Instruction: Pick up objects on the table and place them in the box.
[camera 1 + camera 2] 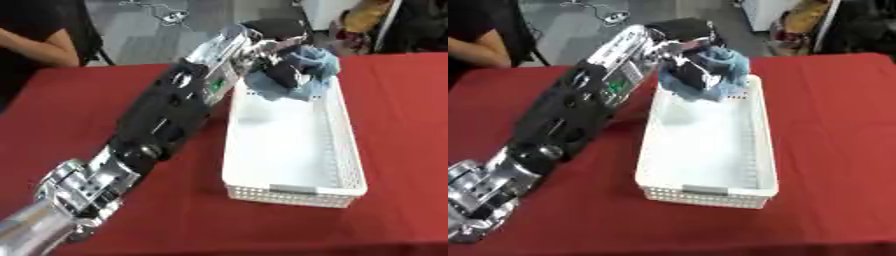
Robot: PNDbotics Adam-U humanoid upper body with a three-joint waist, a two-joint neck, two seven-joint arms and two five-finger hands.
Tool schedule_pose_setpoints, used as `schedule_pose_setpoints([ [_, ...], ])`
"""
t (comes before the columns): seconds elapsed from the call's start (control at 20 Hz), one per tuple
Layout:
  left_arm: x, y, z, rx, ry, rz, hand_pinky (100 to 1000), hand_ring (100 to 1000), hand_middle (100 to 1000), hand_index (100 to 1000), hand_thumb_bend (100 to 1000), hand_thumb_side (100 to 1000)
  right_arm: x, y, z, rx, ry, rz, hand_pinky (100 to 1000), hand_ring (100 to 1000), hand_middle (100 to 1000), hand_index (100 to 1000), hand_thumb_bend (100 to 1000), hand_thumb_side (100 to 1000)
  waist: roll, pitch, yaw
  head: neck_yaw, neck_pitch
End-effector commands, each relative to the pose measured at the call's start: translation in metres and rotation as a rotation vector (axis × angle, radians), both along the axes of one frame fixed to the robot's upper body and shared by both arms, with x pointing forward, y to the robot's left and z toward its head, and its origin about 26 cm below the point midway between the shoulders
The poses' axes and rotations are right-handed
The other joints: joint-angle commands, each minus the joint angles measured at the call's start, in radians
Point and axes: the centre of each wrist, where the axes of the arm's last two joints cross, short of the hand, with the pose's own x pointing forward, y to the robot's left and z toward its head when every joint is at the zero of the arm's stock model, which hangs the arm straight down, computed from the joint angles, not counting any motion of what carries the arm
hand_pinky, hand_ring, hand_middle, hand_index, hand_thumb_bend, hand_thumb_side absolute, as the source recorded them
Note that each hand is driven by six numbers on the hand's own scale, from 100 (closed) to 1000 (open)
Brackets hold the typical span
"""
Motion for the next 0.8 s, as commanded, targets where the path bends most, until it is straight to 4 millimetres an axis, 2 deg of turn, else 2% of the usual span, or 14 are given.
schedule_pose_setpoints([
  [0.05, 0.000, -0.001, -0.011, 0.119, -0.006, -0.035, 828, 879, 927, 997, 609, 724, -0.002, 0.001, 0.009, -0.009, -0.030, 0.006, 842, 872, 841, 949, 100, 1000, -0.003, -0.007, -0.002, 0.000, -0.002],
  [0.1, 0.000, 0.001, -0.017, 0.136, 0.000, -0.039, 872, 908, 949, 1000, 625, 823, -0.002, 0.001, 0.009, -0.009, -0.031, 0.005, 842, 872, 841, 949, 100, 1000, -0.003, -0.006, -0.001, -0.002, -0.002],
  [0.15, 0.000, 0.002, -0.024, 0.146, 0.008, -0.041, 882, 914, 952, 1000, 630, 881, -0.002, 0.001, 0.009, -0.009, -0.032, 0.004, 842, 871, 841, 949, 100, 1000, -0.003, -0.005, 0.000, -0.003, -0.002],
  [0.3, 0.001, 0.005, -0.034, 0.162, 0.019, -0.044, 910, 942, 977, 1000, 632, 981, -0.002, 0.001, 0.009, -0.010, -0.033, 0.001, 841, 871, 841, 949, 100, 1000, -0.004, -0.005, 0.002, -0.004, -0.002],
  [0.8, -0.001, 0.004, -0.033, 0.141, -0.001, -0.047, 931, 956, 986, 1000, 598, 1000, -0.002, 0.000, 0.009, -0.013, -0.032, -0.002, 841, 871, 841, 949, 100, 1000, -0.006, -0.005, 0.005, -0.003, -0.002],
])
